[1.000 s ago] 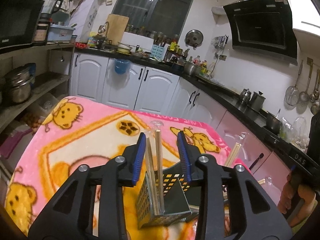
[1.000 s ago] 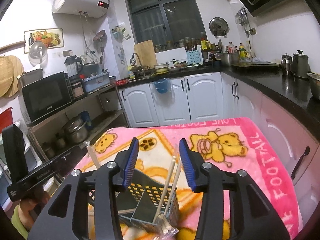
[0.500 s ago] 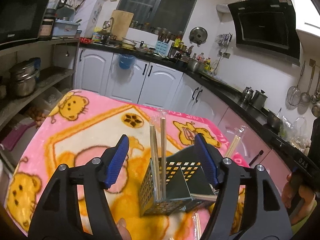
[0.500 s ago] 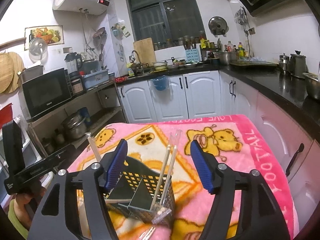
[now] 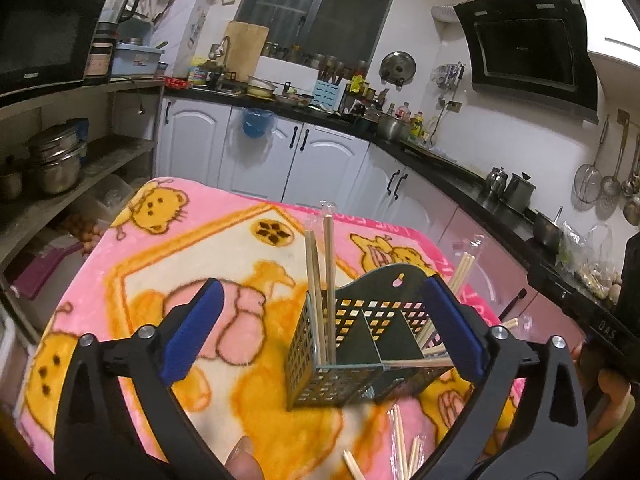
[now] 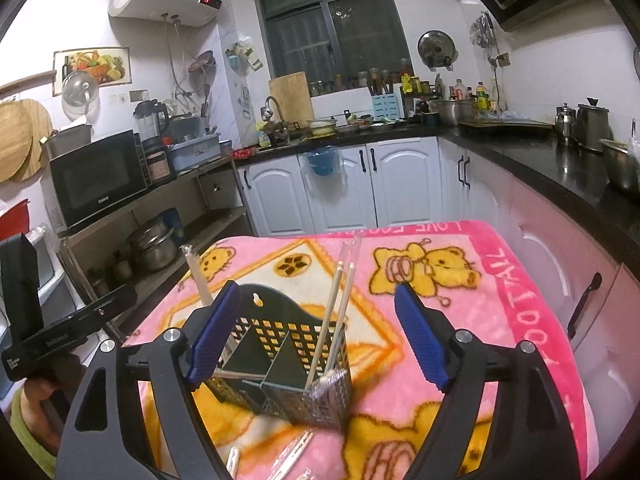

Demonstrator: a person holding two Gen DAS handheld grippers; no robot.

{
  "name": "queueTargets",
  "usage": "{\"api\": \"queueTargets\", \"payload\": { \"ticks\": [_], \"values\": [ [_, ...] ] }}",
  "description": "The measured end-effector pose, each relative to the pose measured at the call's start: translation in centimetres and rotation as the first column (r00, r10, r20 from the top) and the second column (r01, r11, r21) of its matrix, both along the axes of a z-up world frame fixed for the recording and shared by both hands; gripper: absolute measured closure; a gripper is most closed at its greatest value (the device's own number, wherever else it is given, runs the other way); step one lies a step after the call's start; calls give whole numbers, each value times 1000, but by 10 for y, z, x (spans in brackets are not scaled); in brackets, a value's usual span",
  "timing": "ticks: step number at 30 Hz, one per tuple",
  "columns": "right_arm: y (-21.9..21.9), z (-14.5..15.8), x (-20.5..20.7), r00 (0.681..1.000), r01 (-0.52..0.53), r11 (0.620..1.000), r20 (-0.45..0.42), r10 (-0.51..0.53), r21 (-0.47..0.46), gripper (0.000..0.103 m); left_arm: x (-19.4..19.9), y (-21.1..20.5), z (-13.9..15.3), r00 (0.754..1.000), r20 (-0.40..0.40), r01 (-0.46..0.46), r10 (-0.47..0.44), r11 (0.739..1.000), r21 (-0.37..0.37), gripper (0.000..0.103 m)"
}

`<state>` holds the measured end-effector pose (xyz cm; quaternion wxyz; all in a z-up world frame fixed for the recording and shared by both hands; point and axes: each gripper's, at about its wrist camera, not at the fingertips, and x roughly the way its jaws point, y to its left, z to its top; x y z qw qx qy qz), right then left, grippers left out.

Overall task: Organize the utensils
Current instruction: 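Lower both tools back toward the remaining wrapped chopsticks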

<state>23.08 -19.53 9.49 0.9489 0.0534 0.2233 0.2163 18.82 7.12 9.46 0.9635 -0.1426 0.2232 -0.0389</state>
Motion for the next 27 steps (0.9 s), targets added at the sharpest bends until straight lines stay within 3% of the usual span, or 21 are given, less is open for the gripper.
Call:
{"api": "queueTargets", "payload": {
  "ticks": [27],
  "values": [
    [-17,-18,-39,999,14,999,-38,-15,-39,25,-35,-1,-12,1000,-18,-15,15,1000,18,11]
  ]
}}
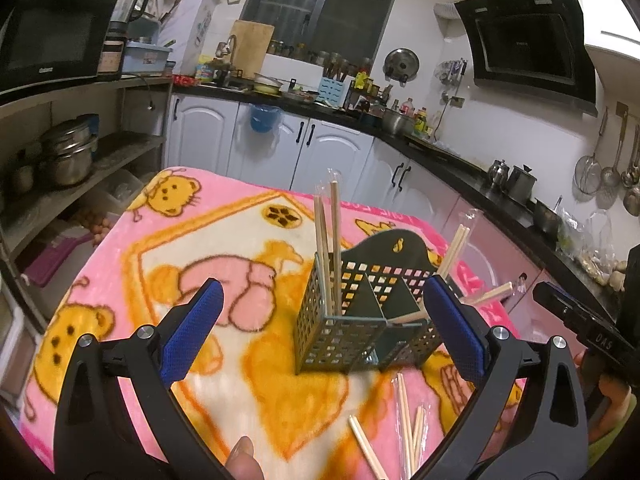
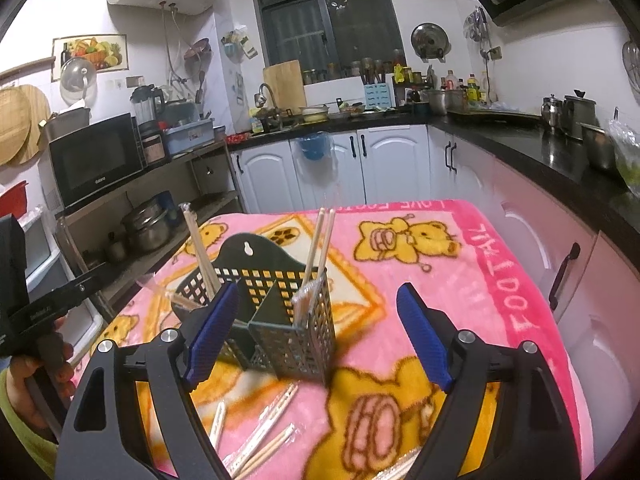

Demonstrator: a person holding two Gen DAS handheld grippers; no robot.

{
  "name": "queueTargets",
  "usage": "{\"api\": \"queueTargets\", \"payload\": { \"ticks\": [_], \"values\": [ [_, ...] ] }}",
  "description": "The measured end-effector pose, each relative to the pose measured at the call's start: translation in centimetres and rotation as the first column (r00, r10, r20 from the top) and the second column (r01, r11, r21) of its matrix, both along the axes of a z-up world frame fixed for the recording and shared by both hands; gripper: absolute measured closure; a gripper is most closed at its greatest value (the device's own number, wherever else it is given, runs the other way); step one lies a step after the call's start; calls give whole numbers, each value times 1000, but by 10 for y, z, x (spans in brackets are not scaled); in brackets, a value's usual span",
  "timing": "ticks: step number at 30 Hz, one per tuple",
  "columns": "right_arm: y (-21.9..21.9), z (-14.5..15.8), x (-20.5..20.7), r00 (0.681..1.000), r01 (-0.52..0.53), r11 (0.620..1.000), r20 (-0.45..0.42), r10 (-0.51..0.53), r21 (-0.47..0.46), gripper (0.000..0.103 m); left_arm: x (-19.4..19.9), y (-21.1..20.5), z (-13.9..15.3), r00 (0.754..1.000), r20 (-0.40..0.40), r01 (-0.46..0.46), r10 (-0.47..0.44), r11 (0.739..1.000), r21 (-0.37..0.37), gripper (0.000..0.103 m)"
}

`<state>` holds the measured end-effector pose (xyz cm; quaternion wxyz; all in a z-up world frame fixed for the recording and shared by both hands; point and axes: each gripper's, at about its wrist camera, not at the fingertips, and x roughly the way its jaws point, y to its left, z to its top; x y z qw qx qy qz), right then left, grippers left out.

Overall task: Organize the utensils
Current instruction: 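Lower both tools back toward the remaining wrapped chopsticks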

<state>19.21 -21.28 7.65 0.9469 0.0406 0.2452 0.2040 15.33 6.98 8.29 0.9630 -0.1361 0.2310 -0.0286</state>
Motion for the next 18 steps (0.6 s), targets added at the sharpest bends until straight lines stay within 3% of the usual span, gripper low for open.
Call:
{"api": "queueTargets", "payload": {
  "ticks": [18],
  "values": [
    [-6,-20,-20,999,-13,999,-39,12,-38,24,-15,-9,-16,999,-42,14,-13,1000,19,11]
  ]
}}
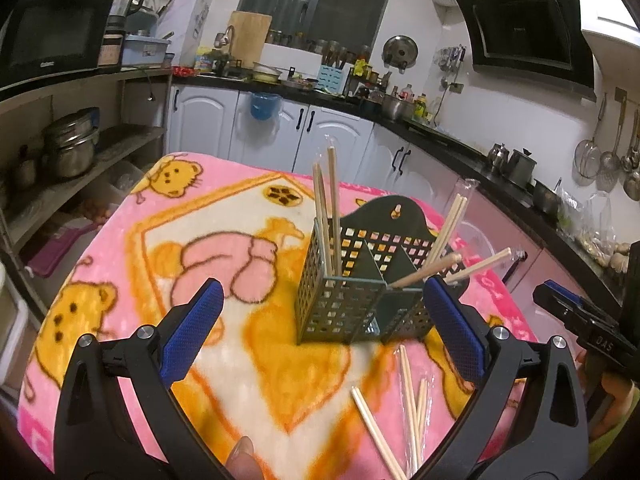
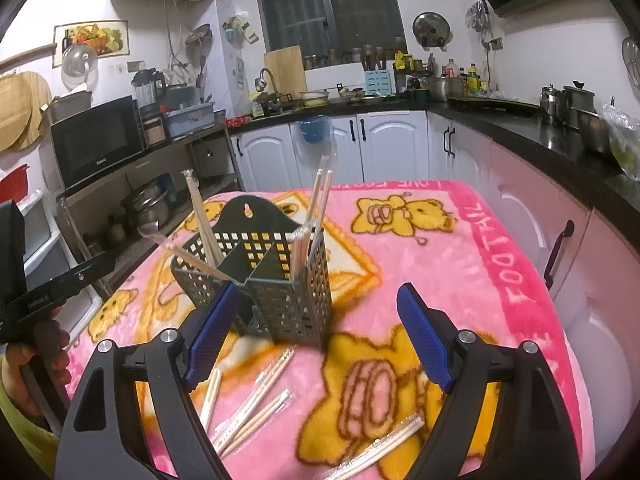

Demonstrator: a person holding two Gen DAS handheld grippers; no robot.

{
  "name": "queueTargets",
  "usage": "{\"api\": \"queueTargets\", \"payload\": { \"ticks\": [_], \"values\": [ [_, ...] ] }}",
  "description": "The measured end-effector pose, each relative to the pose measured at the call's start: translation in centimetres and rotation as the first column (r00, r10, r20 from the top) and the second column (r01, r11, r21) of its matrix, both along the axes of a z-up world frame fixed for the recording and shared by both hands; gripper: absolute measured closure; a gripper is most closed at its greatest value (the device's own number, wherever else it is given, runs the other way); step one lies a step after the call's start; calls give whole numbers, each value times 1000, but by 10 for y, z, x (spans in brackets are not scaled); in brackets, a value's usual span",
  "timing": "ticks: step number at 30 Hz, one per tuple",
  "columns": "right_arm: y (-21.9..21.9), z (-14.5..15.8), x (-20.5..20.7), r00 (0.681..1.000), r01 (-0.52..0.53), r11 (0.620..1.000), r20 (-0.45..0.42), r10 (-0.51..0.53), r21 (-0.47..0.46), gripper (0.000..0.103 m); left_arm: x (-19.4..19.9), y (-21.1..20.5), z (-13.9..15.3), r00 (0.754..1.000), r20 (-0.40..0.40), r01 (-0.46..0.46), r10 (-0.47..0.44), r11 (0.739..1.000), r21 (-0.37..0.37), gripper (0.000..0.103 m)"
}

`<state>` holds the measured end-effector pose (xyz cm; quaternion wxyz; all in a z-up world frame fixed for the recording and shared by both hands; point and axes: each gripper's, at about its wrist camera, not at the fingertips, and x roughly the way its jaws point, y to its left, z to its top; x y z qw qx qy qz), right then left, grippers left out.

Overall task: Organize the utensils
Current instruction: 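Lower both tools back toward the remaining wrapped chopsticks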

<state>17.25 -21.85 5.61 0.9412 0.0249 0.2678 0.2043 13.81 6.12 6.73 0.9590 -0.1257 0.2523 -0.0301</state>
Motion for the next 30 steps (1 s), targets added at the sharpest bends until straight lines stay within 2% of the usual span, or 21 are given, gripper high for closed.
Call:
{"api": "queueTargets", "payload": {
  "ticks": [30],
  "values": [
    [-21,-32,-13,997,23,999,-77,-25,-27,24,5,-50,-35,988,-95,126,-124,992,20,11]
  ]
}}
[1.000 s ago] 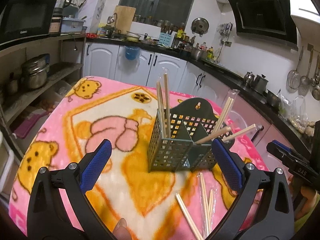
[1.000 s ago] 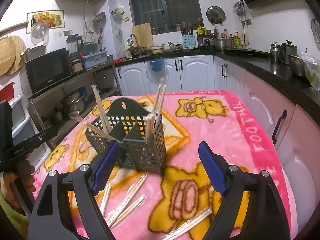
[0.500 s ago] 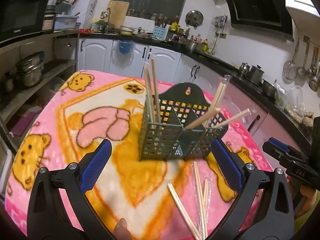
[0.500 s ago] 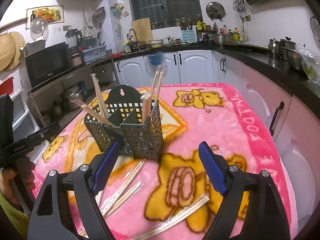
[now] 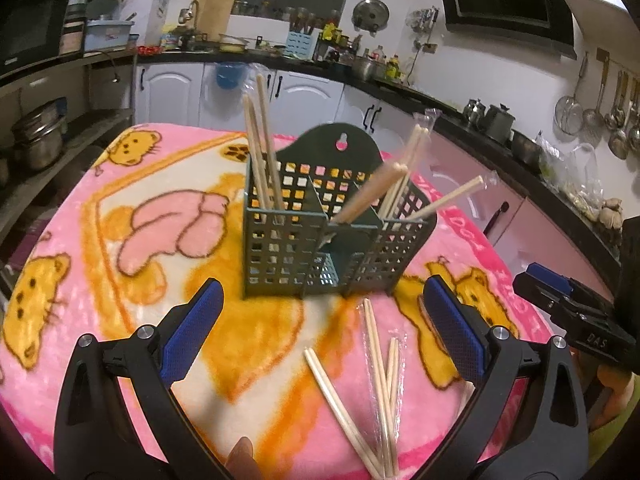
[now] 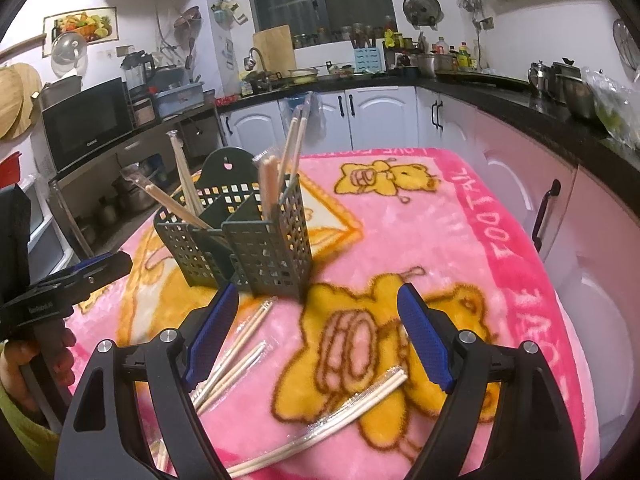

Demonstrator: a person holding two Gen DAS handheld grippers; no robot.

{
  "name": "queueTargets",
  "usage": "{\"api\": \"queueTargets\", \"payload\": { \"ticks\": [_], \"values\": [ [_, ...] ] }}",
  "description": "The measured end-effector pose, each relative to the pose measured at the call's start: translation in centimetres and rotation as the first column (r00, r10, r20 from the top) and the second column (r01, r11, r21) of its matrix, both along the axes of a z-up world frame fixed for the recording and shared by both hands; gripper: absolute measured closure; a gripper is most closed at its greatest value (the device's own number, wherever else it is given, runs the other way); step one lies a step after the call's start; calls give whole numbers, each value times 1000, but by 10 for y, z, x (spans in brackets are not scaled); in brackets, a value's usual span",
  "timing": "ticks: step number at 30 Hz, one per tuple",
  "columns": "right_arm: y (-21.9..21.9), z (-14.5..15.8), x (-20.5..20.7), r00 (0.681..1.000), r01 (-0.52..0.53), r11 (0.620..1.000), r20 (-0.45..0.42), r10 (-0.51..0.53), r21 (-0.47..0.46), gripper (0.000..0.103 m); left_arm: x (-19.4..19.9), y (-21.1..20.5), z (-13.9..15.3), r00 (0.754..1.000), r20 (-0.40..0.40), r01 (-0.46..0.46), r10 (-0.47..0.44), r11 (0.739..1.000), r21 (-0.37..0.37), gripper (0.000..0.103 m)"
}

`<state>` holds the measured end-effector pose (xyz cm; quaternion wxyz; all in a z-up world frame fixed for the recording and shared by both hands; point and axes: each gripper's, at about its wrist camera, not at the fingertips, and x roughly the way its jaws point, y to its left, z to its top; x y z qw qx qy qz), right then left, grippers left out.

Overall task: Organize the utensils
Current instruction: 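Lower both tools back toward the remaining wrapped chopsticks, then close the left tool on a wrapped chopstick while the right tool closes on another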

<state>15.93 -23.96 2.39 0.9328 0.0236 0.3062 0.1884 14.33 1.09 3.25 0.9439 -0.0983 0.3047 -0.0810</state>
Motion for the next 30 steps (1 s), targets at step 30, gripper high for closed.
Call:
{"api": "queueTargets", "payload": {
  "ticks": [30],
  "values": [
    [-29,-58,17,979,24,998,-201,-35,-58,24,59,-67,-71,962,-226,169,-151,984,61,44]
  ]
}}
